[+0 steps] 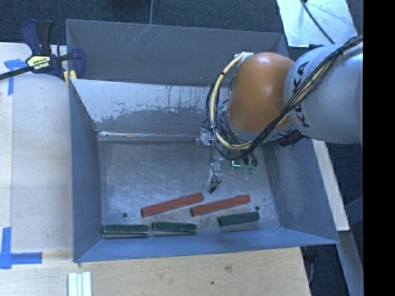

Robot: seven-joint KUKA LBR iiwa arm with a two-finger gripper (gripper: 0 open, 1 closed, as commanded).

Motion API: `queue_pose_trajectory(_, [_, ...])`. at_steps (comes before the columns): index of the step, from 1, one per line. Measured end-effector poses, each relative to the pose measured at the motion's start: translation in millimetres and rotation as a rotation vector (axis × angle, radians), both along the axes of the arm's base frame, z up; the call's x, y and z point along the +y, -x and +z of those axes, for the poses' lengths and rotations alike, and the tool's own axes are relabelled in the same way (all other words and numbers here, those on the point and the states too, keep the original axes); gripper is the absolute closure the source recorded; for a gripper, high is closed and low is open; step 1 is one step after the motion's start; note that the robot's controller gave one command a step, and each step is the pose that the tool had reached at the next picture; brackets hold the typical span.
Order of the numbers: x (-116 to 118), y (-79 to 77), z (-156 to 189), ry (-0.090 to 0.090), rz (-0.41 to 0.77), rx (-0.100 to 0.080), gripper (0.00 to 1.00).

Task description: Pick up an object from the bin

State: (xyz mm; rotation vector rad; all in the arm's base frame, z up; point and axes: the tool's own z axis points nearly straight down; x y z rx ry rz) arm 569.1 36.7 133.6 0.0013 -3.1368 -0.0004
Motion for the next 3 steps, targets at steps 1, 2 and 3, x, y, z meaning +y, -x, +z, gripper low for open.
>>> queue_pose_trajectory(1, [17.9, 69.9, -65.0, -0.001, 0.31, -0.002, 0.0])
queue_pose_trajectory(2, [17.5, 68.0, -63.5, -0.001, 0.307, -0.006, 1.0])
queue_pose_trajectory(3, [45.9, 24.2, 110.3, -0.001, 0.342, -0.018, 1.0])
